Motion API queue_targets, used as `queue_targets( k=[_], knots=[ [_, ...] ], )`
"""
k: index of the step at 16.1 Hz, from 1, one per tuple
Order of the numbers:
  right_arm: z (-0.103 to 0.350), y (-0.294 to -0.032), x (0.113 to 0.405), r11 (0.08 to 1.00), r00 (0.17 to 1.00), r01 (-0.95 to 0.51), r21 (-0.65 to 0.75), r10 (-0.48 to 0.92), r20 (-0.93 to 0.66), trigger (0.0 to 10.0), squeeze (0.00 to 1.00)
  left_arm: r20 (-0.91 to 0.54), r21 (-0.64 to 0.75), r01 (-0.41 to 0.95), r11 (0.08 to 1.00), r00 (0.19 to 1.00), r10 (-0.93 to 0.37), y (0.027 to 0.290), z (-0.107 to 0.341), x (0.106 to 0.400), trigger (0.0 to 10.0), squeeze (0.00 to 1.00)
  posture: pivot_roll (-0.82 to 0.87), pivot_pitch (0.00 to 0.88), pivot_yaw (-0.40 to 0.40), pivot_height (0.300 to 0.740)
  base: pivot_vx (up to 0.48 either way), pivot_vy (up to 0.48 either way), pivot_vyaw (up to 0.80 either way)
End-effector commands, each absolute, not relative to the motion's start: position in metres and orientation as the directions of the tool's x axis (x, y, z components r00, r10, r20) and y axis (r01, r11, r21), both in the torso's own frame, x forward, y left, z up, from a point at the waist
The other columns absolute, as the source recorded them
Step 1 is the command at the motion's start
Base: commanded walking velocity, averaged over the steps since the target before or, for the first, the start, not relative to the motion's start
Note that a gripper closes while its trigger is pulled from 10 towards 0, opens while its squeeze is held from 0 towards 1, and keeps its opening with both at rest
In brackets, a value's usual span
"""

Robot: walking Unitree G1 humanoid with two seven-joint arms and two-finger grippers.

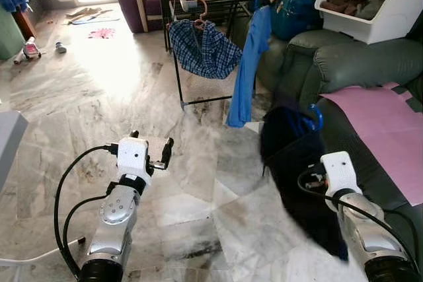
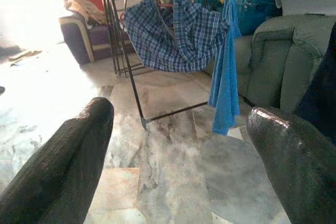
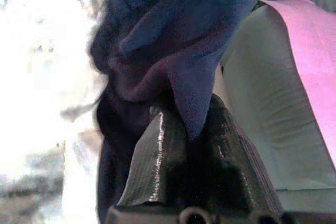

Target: Hang hanger

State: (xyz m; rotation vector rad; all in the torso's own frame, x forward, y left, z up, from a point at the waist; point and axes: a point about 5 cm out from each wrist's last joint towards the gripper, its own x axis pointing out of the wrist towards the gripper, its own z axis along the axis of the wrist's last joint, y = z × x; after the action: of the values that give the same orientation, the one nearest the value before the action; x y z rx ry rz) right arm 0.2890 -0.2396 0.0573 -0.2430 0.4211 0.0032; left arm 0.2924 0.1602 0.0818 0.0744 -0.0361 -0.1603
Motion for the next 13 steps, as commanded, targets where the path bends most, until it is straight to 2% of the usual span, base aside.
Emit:
queue_targets(
  k=[1, 4, 5, 8, 13],
  knots=[
    [0.07, -0.238, 0.293, 0.977, 0.936, -0.013, -0.215, -0.064, -0.347, 10.0, 0.0, 0.031, 0.077, 0.137, 0.988, 0.99, -0.14, 0.162, 0.085, 0.292, 10.0, 0.0, -0.01, 0.016, 0.015, 0.74, 0.244, 0.0, 0.0],
    [0.071, -0.236, 0.29, 0.979, 0.939, 0.033, -0.202, -0.1, -0.329, 10.0, 0.0, 0.023, 0.077, 0.135, 0.988, 0.99, -0.137, 0.161, 0.085, 0.293, 10.0, 0.0, -0.01, 0.016, 0.016, 0.74, 0.246, 0.0, 0.0],
    [0.072, -0.233, 0.288, 0.982, 0.94, 0.089, -0.165, -0.137, -0.313, 10.0, 0.0, 0.019, 0.065, 0.134, 0.989, 0.991, -0.135, 0.159, 0.085, 0.293, 10.0, 0.0, -0.02, 0.017, 0.02, 0.74, 0.334, 0.0, 0.0],
    [0.069, -0.226, 0.283, 0.985, 0.932, 0.119, -0.122, -0.154, -0.328, 10.0, 0.0, 0.006, 0.051, 0.135, 0.99, 0.991, -0.135, 0.156, 0.083, 0.292, 10.0, 0.0, -0.02, 0.02, 0.028, 0.74, 0.35, 0.0, 0.0],
    [0.065, -0.228, 0.283, 0.979, 0.909, 0.163, -0.121, -0.197, -0.367, 10.0, 0.0, 0.004, 0.038, 0.142, 0.989, 0.99, -0.142, 0.15, 0.085, 0.295, 10.0, 0.0, -0.02, 0.029, 0.025, 0.74, 0.414, 0.0, 0.0]
  ],
)
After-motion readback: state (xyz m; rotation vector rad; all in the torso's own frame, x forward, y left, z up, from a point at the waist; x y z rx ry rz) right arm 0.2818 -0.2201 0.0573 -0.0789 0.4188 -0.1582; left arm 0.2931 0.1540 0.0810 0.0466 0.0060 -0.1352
